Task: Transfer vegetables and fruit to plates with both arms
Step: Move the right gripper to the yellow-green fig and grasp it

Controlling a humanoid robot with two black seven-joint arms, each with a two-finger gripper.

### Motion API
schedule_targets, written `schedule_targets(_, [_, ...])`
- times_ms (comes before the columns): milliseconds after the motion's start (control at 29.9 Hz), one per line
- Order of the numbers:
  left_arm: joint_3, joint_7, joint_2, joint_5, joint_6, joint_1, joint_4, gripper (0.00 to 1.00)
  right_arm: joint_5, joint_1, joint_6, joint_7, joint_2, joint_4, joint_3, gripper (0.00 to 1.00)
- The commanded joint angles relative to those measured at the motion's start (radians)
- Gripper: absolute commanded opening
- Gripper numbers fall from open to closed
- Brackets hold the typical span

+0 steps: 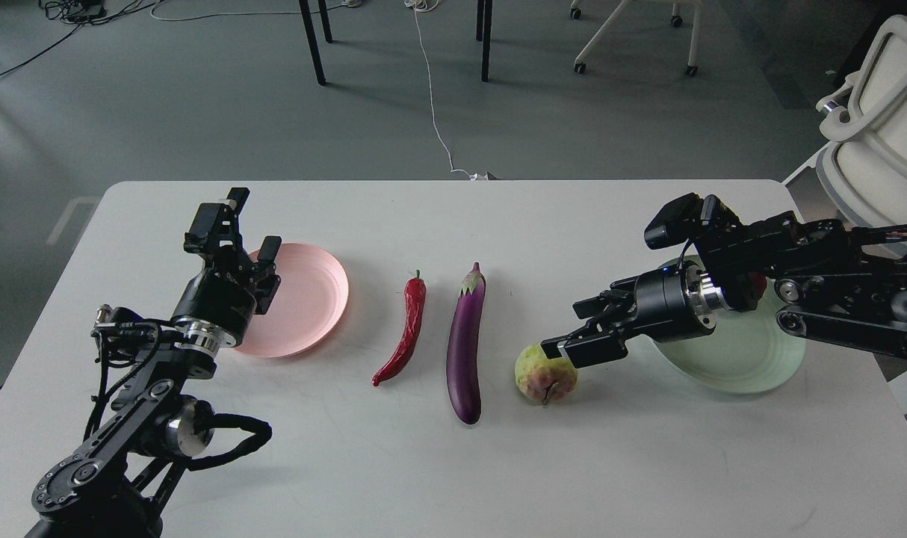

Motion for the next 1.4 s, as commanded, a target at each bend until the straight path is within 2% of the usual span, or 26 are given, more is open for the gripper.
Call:
schedule_targets(0, [-0.005,0.000,-0.001,-0.001,0.000,0.004,0.000,0.98,0.000,-0.002,0.024,0.000,0.035,-0.026,-0.021,0.96])
schedule_targets(234, [-0.005,0.000,-0.001,-0.001,0.000,0.006,0.000,0.98,-0.002,0.009,0.147,0.000,0.071,-0.075,-0.021,0.96])
schedule_targets(1104, [-0.008,-0.002,0.001,-0.001,0.000,0.006,0.001,0.98,-0.011,0.001,0.152,0.000,0.295,-0.261,-0.087,0.94])
schedule_targets(1238, [-0.008,-0.002,-0.001,-0.001,0.000,0.009,0.001,0.98,-0.009,0.000,0.152,0.000,0.312,-0.264,-0.110,0.88])
schedule_targets(1305, [-0.008,-0.003,0.001,-0.001,0.000,0.009,0.001,0.98,-0.009,0.000,0.152,0.000,0.315,-0.264,-0.115,0.76])
schedule_targets(1371, [-0.008,-0.009,0.002,-0.001,0.000,0.009,0.001,0.98,-0.009,0.000,0.152,0.000,0.315,-0.264,-0.116,0.55])
